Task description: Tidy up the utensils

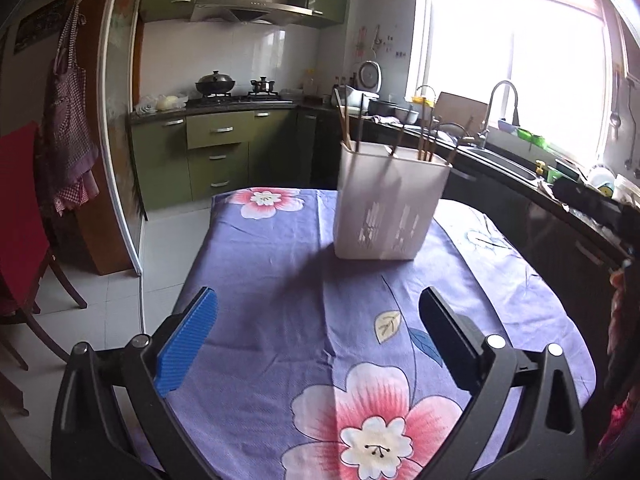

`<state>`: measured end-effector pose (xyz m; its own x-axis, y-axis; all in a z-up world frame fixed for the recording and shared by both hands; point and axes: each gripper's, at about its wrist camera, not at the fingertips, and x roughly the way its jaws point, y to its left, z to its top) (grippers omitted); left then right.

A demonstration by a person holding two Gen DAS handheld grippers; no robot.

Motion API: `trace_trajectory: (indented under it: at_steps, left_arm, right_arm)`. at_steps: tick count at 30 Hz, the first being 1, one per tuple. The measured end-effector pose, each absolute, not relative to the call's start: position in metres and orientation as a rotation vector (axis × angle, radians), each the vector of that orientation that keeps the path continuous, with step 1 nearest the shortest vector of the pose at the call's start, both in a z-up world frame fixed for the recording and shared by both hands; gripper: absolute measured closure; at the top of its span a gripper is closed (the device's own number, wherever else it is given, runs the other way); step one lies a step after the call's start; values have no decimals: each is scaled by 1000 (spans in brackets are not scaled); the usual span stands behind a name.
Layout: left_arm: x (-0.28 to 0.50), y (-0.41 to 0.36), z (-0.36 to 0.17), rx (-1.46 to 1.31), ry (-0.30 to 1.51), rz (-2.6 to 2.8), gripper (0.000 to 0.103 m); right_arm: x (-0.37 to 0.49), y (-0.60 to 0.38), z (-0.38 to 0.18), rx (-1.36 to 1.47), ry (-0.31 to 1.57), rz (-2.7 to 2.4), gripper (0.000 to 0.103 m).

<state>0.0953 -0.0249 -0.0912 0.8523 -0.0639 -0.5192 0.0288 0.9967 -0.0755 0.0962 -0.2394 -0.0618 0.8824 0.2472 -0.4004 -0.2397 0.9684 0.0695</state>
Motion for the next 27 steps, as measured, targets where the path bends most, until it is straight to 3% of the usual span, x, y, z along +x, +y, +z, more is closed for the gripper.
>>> trace_trajectory:
  at_steps: [13, 27]
  left_arm:
    - [34, -27, -58, -52, 458, -16, 7]
    - [9, -24, -61, -36, 469, 2, 7]
  right_arm:
    - [-5, -260, -75, 21, 363, 182, 5]
    - [-32, -257, -49, 6, 335, 159, 5]
